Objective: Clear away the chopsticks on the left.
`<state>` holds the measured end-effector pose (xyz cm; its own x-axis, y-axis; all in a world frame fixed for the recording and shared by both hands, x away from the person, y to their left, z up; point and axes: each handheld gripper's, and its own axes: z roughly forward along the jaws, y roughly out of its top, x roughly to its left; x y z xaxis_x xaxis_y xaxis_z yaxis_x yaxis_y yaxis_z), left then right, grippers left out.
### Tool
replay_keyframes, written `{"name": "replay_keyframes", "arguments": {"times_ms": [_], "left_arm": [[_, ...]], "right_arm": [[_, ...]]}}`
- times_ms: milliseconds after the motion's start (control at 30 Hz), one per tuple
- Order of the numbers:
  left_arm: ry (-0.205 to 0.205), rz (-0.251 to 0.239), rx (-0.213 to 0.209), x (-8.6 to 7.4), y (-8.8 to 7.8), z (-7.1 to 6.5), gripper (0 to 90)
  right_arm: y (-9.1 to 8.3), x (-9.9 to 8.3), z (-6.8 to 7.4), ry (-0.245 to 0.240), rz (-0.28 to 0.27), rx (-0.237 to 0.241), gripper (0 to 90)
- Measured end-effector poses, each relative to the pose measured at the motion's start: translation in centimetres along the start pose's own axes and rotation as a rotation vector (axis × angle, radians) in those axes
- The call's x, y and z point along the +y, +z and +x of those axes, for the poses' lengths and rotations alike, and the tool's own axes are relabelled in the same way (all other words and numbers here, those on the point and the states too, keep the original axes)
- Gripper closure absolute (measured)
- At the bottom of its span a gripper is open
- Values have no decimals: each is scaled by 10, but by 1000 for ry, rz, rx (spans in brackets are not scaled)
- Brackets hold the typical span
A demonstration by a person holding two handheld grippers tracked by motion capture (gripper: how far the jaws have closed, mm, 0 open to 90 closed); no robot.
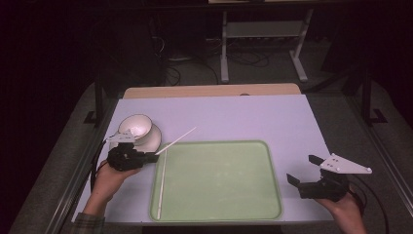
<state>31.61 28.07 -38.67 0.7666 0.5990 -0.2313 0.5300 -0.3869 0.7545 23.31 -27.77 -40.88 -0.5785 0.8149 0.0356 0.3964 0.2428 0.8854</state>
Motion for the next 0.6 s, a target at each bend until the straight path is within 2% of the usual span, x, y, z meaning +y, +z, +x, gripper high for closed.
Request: {"name": "replay_keyframes", "arguments": {"times_ms": [233,600], "left_arm": [[20,20,-14,5,20,-15,836],[46,59,-3,10,48,-36,836]], "right_arm": [[0,0,1,-2,3,1,0],[1,0,2,-3,5,1,0]]}}
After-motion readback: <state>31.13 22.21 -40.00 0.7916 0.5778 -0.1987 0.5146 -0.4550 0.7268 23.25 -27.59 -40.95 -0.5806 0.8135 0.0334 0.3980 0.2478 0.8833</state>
